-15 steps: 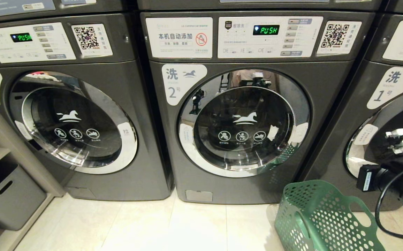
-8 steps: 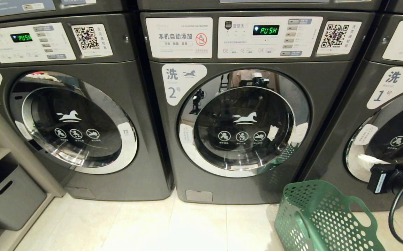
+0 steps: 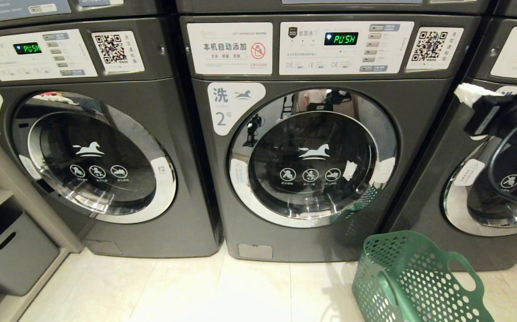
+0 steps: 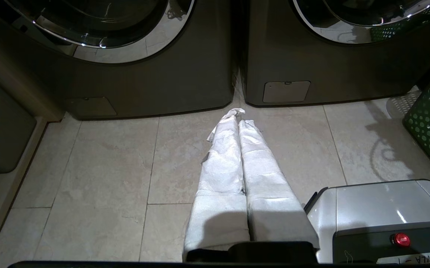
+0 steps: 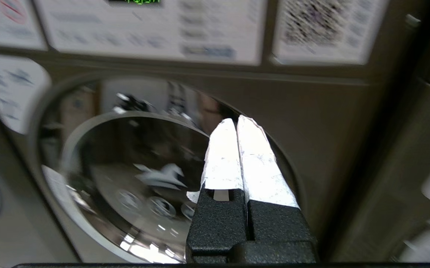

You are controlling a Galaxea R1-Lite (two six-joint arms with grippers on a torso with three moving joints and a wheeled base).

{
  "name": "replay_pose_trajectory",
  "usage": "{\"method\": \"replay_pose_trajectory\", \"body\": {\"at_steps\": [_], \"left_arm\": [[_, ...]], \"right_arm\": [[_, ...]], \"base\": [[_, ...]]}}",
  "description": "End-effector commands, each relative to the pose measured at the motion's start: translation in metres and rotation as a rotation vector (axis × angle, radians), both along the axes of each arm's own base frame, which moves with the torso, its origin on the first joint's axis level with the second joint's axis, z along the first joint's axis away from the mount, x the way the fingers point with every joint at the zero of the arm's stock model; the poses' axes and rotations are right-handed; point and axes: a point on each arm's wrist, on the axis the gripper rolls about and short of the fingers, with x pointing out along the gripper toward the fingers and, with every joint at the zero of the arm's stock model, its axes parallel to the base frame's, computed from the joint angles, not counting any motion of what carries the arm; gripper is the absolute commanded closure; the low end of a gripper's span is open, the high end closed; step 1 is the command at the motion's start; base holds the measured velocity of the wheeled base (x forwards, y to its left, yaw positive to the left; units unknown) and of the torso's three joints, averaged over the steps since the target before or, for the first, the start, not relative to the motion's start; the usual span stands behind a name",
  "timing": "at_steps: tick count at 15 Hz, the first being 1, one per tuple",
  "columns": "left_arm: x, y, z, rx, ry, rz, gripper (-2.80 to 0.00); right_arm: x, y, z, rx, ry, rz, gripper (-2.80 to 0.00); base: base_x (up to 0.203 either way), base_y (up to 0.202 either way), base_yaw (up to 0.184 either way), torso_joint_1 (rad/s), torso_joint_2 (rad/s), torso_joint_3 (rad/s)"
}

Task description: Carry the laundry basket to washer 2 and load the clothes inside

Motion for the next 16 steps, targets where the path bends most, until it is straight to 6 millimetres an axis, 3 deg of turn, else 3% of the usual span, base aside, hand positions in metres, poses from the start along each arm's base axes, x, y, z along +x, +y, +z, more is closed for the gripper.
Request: {"method": "replay_pose_trajectory", "body": {"at_steps": [1,5,7,11,16], "left_arm": [[0.0,0.0,0.0,0.002,-0.003,0.0,0.0],[0.0,0.0,0.0,0.002,-0.003,0.001,0.0],[0.0,0.0,0.0,0.001,-0.001,0.005,0.0],[0.0,0.0,0.0,0.0,-0.004,-0.002,0.0],[0.0,0.0,0.0,-0.004,-0.001,0.005,0.0]], "right_arm": [[0.026,0.021,-0.004,0.018,0.019,0.079,0.0],[0.032,0.032,0.003,0.12,0.036,0.305,0.0],[0.042,0.028,0.015,0.151,0.003,0.307,0.0],[0.083,0.017,0.033,0.151,-0.071,0.26,0.0],[0.111,0.016,0.024,0.143,-0.026,0.246,0.0]], "base": [[0.0,0.0,0.0,0.0,0.0,0.0],[0.0,0.0,0.0,0.0,0.0,0.0],[0.0,0.0,0.0,0.0,0.0,0.0],[0.0,0.0,0.0,0.0,0.0,0.0],[0.0,0.0,0.0,0.0,0.0,0.0]]}}
